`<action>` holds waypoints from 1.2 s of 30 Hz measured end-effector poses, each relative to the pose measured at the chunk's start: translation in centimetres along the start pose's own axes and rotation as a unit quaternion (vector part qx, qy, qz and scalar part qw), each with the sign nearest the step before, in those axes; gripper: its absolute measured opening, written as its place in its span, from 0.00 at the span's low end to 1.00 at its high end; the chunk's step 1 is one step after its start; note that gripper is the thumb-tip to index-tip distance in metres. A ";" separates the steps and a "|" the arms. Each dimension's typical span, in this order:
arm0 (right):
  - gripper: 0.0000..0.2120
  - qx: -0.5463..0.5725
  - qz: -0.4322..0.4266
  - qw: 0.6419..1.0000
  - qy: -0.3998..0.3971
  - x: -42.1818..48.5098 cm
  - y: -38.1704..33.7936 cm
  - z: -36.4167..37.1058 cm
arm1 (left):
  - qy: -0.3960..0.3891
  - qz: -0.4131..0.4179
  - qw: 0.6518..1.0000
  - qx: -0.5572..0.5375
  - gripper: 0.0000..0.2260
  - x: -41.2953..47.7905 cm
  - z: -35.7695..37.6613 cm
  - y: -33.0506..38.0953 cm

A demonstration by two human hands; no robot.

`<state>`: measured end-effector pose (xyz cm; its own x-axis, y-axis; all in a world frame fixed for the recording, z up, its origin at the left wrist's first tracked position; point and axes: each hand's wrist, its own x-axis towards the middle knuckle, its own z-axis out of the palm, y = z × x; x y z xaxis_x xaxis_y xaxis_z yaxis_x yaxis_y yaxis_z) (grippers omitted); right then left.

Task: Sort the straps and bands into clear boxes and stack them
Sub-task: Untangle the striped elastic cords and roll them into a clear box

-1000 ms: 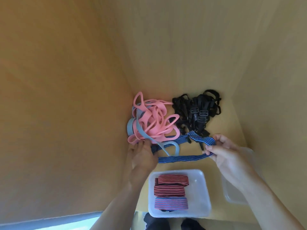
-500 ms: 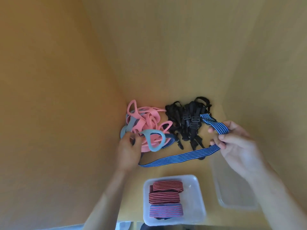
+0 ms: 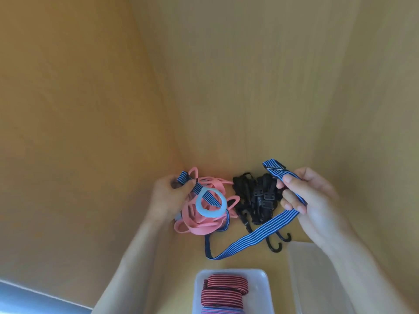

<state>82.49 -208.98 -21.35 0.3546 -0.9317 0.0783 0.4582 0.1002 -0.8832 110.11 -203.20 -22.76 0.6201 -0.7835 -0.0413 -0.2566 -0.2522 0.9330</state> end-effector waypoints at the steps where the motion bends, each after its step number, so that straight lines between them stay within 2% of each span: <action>1: 0.08 0.005 -0.001 1.000 -0.004 0.1 -0.1 0.2 | 0.013 0.022 1.000 0.010 0.06 0.1 -0.1 0.8; 5: 0.08 0.031 0.004 0.999 -0.029 0.8 -0.3 1.1 | 0.064 0.106 0.992 0.036 0.12 0.6 -0.4 4.0; 8: 0.09 0.050 -0.002 0.998 -0.041 1.5 -0.6 1.8 | 0.074 0.141 0.987 0.004 0.08 1.4 -0.6 6.5; 12: 0.20 0.053 0.003 0.997 -0.063 2.3 -1.1 2.6 | 0.059 0.144 0.987 -0.042 0.05 2.2 -1.0 9.2; 19: 0.25 0.064 0.008 0.991 -0.115 4.0 -2.1 4.5 | -0.079 0.145 0.982 -0.092 0.06 1.8 0.3 12.3; 23: 0.19 0.066 -0.011 0.989 -0.132 5.1 -3.0 6.2 | -0.170 0.143 0.965 -0.138 0.02 1.7 1.4 13.6; 28: 0.16 0.051 -0.018 0.991 -0.120 6.3 -5.5 7.9 | -0.240 0.108 0.949 -0.171 0.08 2.4 1.7 15.7; 31: 0.12 0.041 -0.029 0.992 -0.116 6.9 -7.2 8.8 | -0.299 0.093 0.930 -0.191 0.08 2.8 1.3 17.1; 36: 0.08 0.004 -0.063 0.996 -0.070 8.7 -9.2 9.9 | -0.395 0.139 0.898 -0.134 0.12 3.5 1.2 20.2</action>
<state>89.45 -214.50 -7.98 0.4045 -0.8791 0.2520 0.5130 -0.0100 -0.8583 106.19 -211.70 -4.44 -0.1877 -0.9800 0.0655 -0.0662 0.0791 0.9947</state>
